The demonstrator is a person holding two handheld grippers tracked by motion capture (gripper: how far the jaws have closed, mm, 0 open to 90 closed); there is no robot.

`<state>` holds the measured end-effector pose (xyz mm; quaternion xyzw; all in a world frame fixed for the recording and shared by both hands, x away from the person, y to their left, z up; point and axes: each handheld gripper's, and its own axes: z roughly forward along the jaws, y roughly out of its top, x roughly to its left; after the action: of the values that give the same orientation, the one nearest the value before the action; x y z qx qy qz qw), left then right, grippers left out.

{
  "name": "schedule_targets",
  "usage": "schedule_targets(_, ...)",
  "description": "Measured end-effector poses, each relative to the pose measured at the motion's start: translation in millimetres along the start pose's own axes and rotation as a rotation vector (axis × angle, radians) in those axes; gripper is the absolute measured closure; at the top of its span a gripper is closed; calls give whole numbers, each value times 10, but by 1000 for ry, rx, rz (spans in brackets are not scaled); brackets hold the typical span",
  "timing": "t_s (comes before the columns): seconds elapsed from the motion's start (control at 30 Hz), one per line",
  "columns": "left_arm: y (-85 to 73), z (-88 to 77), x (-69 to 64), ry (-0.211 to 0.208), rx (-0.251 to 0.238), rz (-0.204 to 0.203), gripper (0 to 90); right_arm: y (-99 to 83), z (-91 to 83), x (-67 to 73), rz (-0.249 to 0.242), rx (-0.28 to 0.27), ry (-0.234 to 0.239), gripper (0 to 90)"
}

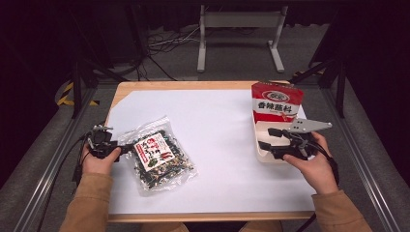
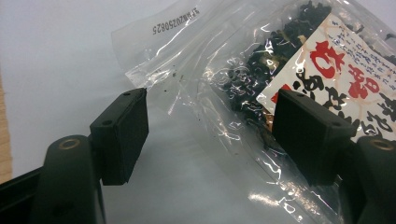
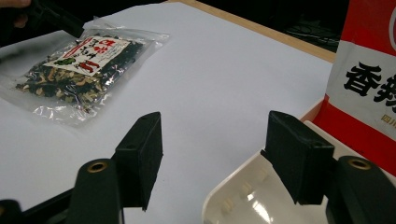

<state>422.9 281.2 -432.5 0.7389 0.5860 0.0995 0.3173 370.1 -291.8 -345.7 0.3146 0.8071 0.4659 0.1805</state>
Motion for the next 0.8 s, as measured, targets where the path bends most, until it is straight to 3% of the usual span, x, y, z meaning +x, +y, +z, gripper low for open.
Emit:
schedule_targets(0.07,-5,39,-8,-2,25,-11,275,-2,3,-1,0,0,-1,369)
schedule_targets(0.47,-9,70,-36,-3,32,-18,278,-15,14,2,1,6,0,363)
schedule_targets(0.5,-17,66,-47,0,33,-41,292,-19,20,3,3,7,1,363)
schedule_targets(0.57,-19,58,-49,2,38,-52,295,-20,22,4,2,6,2,363)
schedule_targets(0.8,-61,28,-54,15,28,-54,282,-31,28,3,4,7,5,363)
